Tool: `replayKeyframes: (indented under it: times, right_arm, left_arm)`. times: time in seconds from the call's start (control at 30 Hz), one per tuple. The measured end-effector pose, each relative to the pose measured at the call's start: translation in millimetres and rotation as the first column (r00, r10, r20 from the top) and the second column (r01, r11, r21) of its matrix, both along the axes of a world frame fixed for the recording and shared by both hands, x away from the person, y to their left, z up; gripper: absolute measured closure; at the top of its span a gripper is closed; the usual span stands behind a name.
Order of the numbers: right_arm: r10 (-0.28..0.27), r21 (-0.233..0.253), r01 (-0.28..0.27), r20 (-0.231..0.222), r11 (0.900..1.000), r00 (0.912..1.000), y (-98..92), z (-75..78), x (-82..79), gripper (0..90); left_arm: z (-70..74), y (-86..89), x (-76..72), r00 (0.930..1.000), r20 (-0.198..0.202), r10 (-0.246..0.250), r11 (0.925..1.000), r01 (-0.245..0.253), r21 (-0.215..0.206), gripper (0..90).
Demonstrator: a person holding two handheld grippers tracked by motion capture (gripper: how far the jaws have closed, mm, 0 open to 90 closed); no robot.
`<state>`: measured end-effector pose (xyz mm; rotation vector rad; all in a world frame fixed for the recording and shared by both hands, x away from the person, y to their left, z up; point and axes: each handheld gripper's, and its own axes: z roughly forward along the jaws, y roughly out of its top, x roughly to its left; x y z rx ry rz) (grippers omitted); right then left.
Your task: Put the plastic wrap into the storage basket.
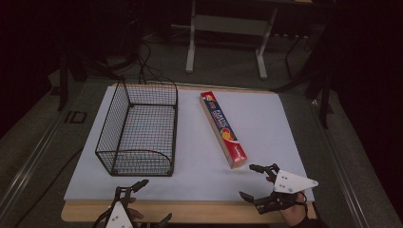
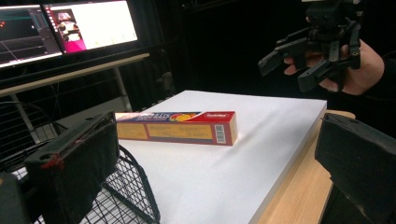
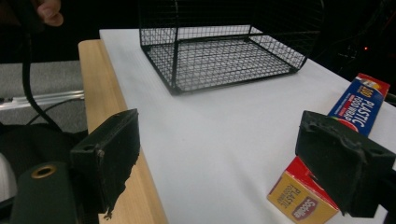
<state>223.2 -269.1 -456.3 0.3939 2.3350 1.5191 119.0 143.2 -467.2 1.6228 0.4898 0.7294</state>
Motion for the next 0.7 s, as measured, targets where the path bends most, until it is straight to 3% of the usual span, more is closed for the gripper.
replayKeyframes:
  times: [0.4,0.53,0.6,0.7]
  right_arm:
    - [0.002,-0.016,-0.002,-0.003,1.000,1.0000,3.3,3.6,-3.6,14.0]
    - [-0.022,-0.029,0.023,0.012,0.999,0.9997,5.3,5.0,-5.0,14.3]
    - [-0.036,-0.026,0.037,0.023,0.999,0.9991,5.5,5.8,-5.7,15.8]
    - [-0.098,-0.002,0.099,0.086,0.995,0.9915,5.7,13.8,-8.3,16.2]
  left_arm:
    - [-1.2,-2.4,0.4,0.9999,-0.010,-0.013,0.9999,0.013,0.010,0.4]
    - [-2.2,-5.8,0.8,0.9996,-0.017,-0.022,0.9997,0.023,0.013,0.4]
    - [-2.4,-6.6,0.8,0.9996,-0.015,-0.023,0.9996,0.023,0.019,0.4]
    - [-3.5,-8.8,1.1,0.9997,-0.017,-0.017,0.9993,0.018,0.031,0.4]
